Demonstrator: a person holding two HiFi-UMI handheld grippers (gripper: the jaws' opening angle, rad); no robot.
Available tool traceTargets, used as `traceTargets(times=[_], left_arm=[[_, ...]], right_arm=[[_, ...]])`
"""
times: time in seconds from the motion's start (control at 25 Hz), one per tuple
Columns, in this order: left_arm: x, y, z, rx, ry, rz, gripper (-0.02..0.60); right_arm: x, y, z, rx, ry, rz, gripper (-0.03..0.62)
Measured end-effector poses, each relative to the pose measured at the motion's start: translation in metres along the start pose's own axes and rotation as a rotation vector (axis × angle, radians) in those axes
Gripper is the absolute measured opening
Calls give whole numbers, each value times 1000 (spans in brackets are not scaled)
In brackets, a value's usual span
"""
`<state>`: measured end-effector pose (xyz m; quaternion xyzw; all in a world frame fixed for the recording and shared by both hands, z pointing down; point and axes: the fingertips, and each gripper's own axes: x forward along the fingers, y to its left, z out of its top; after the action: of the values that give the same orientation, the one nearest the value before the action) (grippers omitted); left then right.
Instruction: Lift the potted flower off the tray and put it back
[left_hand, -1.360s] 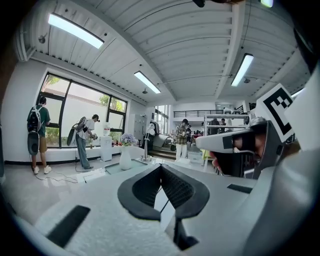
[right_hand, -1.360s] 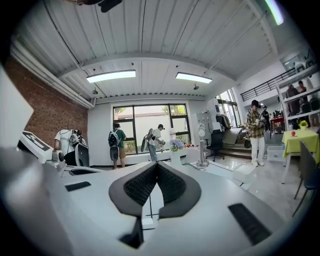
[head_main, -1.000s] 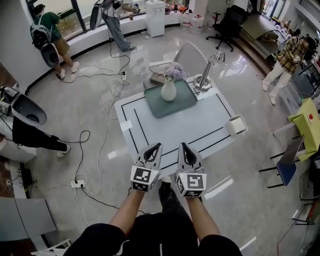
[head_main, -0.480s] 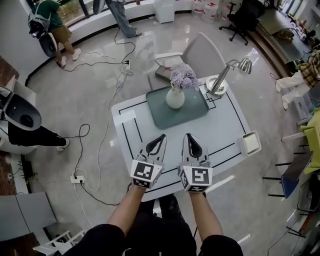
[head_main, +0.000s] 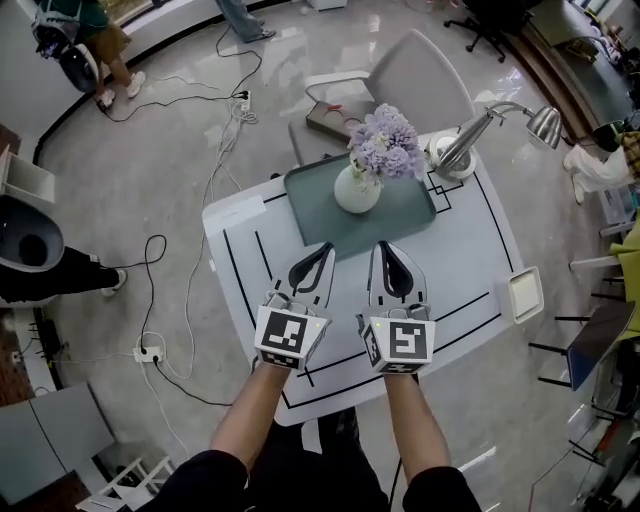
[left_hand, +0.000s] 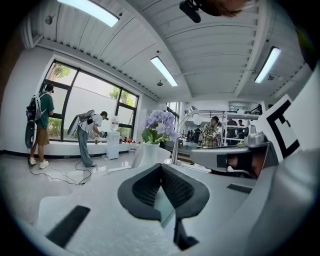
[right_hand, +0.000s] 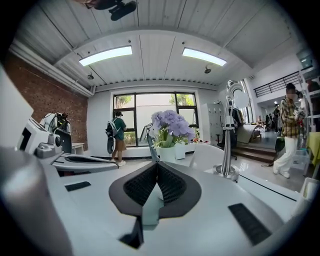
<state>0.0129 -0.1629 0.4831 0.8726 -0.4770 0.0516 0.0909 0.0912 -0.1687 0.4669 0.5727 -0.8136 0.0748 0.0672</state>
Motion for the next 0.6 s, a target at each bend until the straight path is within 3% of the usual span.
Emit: traceTargets(times=[0.48,0.52,0.6], left_arm=[[40,41,-23,-9,19,10,6],[39,44,-24,-9,23,11,6],[39,50,-27,-12,29,14,6]], right_arm=[[82,-17,-16,-58,-30,-17,9],[87,-17,-16,-56,-39,-19,40],[98,-19,-17,-33,-59,-26,169]])
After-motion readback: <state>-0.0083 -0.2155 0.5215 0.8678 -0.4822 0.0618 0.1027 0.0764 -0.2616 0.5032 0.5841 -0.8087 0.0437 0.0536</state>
